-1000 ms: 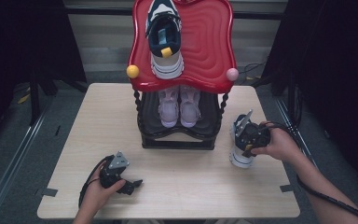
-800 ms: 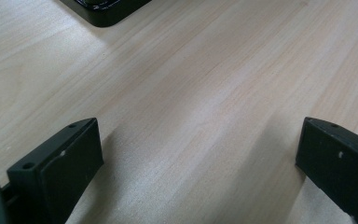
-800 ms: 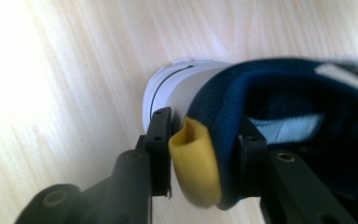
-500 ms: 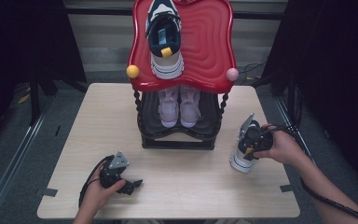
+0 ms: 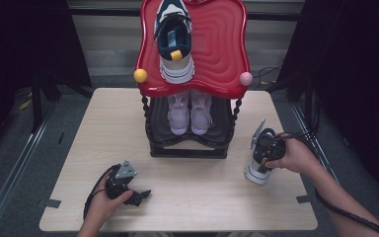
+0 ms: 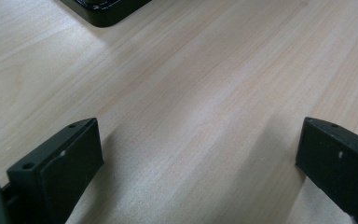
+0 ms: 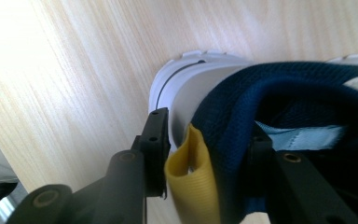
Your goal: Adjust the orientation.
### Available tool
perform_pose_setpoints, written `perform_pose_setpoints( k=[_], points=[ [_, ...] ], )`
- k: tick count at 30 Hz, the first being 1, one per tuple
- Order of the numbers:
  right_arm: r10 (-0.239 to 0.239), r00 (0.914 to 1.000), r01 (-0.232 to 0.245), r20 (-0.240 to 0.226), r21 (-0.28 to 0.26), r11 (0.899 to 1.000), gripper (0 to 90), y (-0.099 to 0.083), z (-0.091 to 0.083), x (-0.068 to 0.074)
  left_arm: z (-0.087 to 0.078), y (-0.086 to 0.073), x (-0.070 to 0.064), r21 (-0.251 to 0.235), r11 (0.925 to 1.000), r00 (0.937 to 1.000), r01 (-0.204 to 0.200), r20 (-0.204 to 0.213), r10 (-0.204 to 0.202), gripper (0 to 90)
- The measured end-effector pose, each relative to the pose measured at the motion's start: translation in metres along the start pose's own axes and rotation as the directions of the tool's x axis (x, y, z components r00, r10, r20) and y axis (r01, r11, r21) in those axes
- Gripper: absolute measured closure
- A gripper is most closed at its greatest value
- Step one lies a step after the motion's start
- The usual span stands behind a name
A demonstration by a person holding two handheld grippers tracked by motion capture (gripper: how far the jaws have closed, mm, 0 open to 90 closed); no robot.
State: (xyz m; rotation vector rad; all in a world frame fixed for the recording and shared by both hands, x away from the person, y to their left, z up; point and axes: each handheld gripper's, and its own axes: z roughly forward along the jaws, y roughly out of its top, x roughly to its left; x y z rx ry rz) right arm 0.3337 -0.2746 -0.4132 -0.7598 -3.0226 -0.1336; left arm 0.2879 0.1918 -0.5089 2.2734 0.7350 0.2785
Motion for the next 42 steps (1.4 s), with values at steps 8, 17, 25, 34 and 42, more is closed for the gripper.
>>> perform_pose_setpoints(
  k=[8,17,25,34,42],
  points=[
    [0.024,0.9996,-0.024,-0.012,0.022,0.999,58.6,0.003,0.011,-0.004,0.000,0.000,0.000,0.000,1.0000,1.0000,0.000,0.000,0.000,0.0],
    [0.039,0.9982,-0.037,-0.045,0.029,0.999,67.0,0.004,0.011,0.001,0.000,0.000,0.000,0.000,1.0000,1.0000,0.001,-0.003,-0.001,0.0],
    [-0.024,0.9994,0.025,-0.024,0.034,0.999,69.0,0.003,0.011,0.004,0.000,0.000,0.000,0.000,1.0000,1.0000,0.000,-0.002,0.000,0.0],
    [-0.076,0.9971,0.076,0.007,0.031,0.997,69.0,-0.002,0.004,0.008,0.000,0.000,0.000,0.000,1.0000,1.0000,0.000,0.000,0.000,0.0],
    [-0.109,0.9940,0.109,0.005,0.030,0.994,69.0,-0.001,-0.014,0.012,0.000,0.000,0.000,-0.004,1.0000,1.0000,0.007,-0.003,-0.007,0.0]
  ],
)
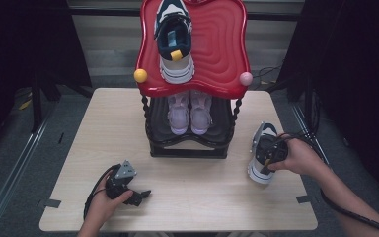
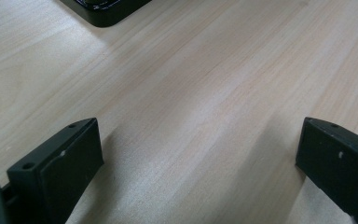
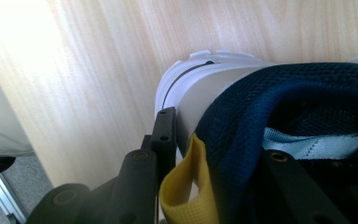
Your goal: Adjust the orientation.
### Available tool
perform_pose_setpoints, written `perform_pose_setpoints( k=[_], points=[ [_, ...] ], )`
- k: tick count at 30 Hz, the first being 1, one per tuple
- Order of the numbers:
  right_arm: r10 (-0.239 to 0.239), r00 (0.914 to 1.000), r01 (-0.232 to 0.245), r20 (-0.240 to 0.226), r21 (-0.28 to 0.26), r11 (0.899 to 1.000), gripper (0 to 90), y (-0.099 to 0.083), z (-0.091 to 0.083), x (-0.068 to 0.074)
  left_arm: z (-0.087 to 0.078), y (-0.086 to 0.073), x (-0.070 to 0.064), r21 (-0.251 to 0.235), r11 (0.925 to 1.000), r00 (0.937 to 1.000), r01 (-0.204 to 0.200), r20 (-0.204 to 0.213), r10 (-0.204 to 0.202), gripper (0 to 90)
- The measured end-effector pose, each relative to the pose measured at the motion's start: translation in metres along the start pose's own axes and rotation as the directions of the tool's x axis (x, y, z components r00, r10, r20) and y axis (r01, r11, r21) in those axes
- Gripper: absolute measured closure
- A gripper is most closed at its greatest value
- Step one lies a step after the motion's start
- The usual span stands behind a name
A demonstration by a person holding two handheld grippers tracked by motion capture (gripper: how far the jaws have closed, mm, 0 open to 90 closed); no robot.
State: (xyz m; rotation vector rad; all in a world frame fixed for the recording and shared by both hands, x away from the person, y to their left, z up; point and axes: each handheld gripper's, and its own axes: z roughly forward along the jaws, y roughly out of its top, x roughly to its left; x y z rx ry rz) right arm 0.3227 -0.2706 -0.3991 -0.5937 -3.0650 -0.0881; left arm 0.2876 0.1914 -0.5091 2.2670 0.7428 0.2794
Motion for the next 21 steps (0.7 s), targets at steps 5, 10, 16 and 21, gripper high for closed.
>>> perform_pose_setpoints(
  k=[5,10,16,21],
  points=[
    [-0.021,0.9998,0.021,-0.006,-0.003,1.000,68.8,0.000,-0.011,0.000,0.000,0.000,0.000,-0.001,1.0000,1.0000,0.002,0.005,-0.002,0.0],
    [-0.029,0.9996,0.029,0.004,0.004,1.000,68.8,0.003,-0.022,0.002,0.000,0.000,0.000,-0.001,1.0000,1.0000,0.000,0.002,0.000,0.0],
    [-0.049,0.9987,0.049,0.018,0.010,0.999,68.8,0.005,-0.035,0.005,0.000,0.000,0.000,0.000,1.0000,1.0000,0.000,0.000,0.000,0.0],
    [-0.061,0.9979,0.061,0.022,0.004,0.998,68.6,0.005,-0.045,0.009,0.000,0.000,0.000,0.002,1.0000,1.0000,-0.001,0.002,0.001,0.0]
  ],
)
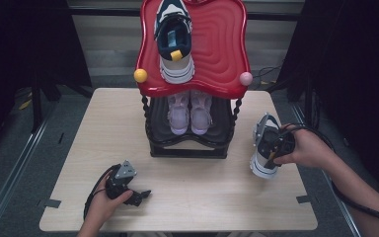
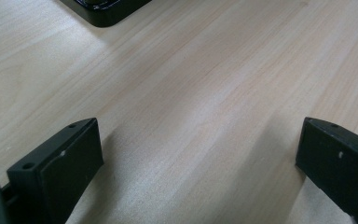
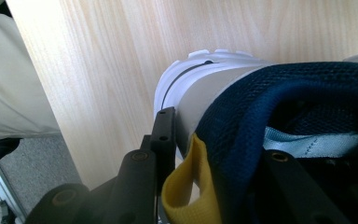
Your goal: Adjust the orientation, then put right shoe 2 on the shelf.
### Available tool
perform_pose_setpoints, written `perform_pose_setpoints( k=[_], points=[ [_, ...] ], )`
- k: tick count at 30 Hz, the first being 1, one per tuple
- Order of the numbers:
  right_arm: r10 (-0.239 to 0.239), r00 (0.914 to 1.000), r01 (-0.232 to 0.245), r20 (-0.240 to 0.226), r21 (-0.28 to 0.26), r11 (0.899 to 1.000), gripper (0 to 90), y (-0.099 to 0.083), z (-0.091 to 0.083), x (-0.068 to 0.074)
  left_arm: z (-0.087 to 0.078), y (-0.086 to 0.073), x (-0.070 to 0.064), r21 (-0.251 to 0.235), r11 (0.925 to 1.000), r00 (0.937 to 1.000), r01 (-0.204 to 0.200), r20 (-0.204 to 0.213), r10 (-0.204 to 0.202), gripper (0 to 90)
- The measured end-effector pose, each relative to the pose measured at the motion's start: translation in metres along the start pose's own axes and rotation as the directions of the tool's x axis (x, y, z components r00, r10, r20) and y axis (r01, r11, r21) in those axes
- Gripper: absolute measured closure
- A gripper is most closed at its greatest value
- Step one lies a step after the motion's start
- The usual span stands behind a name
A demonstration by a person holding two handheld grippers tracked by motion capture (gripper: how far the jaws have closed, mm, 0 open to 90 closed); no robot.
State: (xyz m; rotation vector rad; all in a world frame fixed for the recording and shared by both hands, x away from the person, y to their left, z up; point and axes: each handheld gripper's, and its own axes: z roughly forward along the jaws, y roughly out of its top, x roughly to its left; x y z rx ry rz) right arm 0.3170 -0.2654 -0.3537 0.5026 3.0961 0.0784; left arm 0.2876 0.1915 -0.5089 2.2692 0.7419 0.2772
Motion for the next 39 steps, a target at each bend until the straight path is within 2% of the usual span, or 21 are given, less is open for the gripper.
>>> perform_pose_setpoints(
  k=[4,6,7,15,16,30,35,39],
  points=[
    [-0.011,0.9999,0.011,0.001,0.001,1.000,68.6,0.000,-0.009,0.003,0.000,0.000,0.000,0.001,1.0000,1.0000,0.000,0.004,0.000,0.0],
    [0.007,1.0000,-0.007,-0.004,0.021,1.000,68.5,0.000,-0.016,0.007,0.000,0.000,0.000,0.000,1.0000,1.0000,0.001,0.000,-0.001,0.0],
    [-0.018,0.9998,0.018,-0.002,0.001,1.000,68.5,0.000,-0.017,0.006,0.000,0.000,0.000,0.000,1.0000,1.0000,0.001,0.001,-0.001,0.0],
    [-0.025,0.9996,0.025,0.011,0.016,1.000,68.4,0.003,-0.038,0.011,0.000,0.000,0.000,0.000,1.0000,1.0000,0.000,0.001,0.000,0.0],
    [-0.044,0.9989,0.043,0.019,0.015,0.999,68.4,0.003,-0.040,0.011,0.000,0.000,0.000,0.001,1.0000,1.0000,0.000,0.004,0.000,0.0],
    [-0.043,0.9977,0.042,0.052,0.017,0.999,68.2,0.010,-0.071,0.013,0.000,0.000,0.000,0.000,1.0000,1.0000,0.000,0.000,0.000,0.0],
    [-0.065,0.9944,0.065,0.083,0.005,0.998,68.1,0.013,-0.084,0.011,0.000,0.000,0.000,0.001,1.0000,1.0000,0.000,0.000,0.000,0.0],
    [-0.049,0.9938,0.049,0.100,0.000,0.999,68.1,0.015,-0.094,0.011,0.000,0.000,0.000,0.000,1.0000,1.0000,0.000,0.000,0.000,0.0]
  ],
)
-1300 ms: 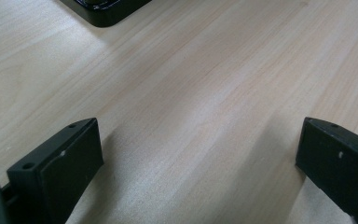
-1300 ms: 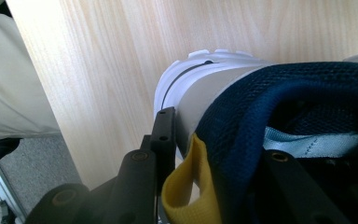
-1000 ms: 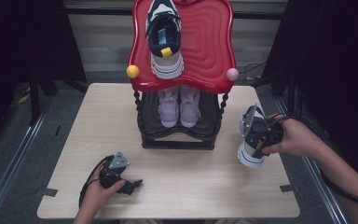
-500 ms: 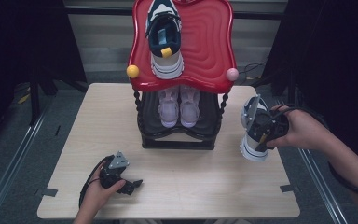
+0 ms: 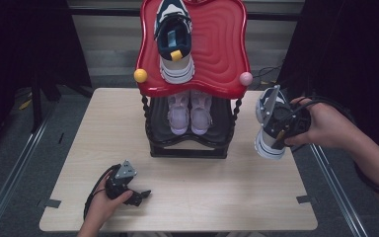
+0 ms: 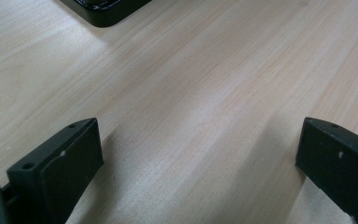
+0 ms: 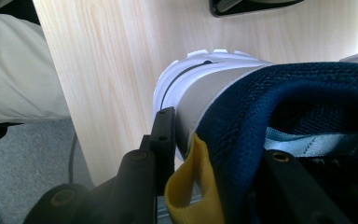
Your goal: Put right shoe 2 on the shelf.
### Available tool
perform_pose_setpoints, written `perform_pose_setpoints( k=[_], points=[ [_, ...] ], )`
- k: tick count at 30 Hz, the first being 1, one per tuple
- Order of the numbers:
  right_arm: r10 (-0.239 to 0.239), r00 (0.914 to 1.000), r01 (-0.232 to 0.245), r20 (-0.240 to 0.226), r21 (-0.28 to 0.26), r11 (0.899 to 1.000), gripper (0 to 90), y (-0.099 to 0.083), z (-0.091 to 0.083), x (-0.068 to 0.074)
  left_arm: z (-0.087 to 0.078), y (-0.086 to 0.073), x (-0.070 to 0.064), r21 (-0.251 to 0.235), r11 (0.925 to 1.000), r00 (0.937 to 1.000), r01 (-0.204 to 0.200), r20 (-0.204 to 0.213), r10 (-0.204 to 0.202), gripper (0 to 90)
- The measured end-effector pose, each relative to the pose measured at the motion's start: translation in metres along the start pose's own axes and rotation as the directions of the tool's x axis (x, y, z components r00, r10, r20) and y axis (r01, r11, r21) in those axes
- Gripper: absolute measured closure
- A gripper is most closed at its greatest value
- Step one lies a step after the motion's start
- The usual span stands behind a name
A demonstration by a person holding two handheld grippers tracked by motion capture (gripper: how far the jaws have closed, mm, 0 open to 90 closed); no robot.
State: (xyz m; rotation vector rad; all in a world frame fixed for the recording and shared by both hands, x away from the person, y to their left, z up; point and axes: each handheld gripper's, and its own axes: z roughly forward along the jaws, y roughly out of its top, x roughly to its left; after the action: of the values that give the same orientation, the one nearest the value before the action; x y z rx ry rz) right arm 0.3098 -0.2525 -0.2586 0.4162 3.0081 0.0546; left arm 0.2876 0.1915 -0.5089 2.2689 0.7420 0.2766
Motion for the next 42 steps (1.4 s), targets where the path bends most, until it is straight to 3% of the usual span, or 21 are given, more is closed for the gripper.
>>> perform_pose_setpoints(
  k=[12,23,32,42],
  points=[
    [-0.018,0.9975,0.018,0.068,-0.003,1.000,68.0,0.008,-0.032,-0.001,0.000,0.000,0.000,0.005,1.0000,1.0000,-0.006,0.001,0.006,0.0],
    [-0.011,0.9914,0.015,0.130,-0.027,1.000,67.9,0.014,-0.084,-0.005,0.000,0.000,0.000,0.004,1.0000,1.0000,-0.006,0.000,0.006,0.0],
    [-0.024,0.9795,0.031,0.200,-0.033,0.999,68.0,0.022,-0.118,-0.005,0.000,0.000,0.000,0.001,1.0000,1.0000,-0.006,-0.002,0.006,0.0],
    [-0.042,0.9689,0.049,0.244,-0.021,0.999,67.8,0.039,-0.150,0.000,0.000,0.000,0.000,0.001,1.0000,1.0000,-0.006,-0.003,0.006,0.0]
  ],
)
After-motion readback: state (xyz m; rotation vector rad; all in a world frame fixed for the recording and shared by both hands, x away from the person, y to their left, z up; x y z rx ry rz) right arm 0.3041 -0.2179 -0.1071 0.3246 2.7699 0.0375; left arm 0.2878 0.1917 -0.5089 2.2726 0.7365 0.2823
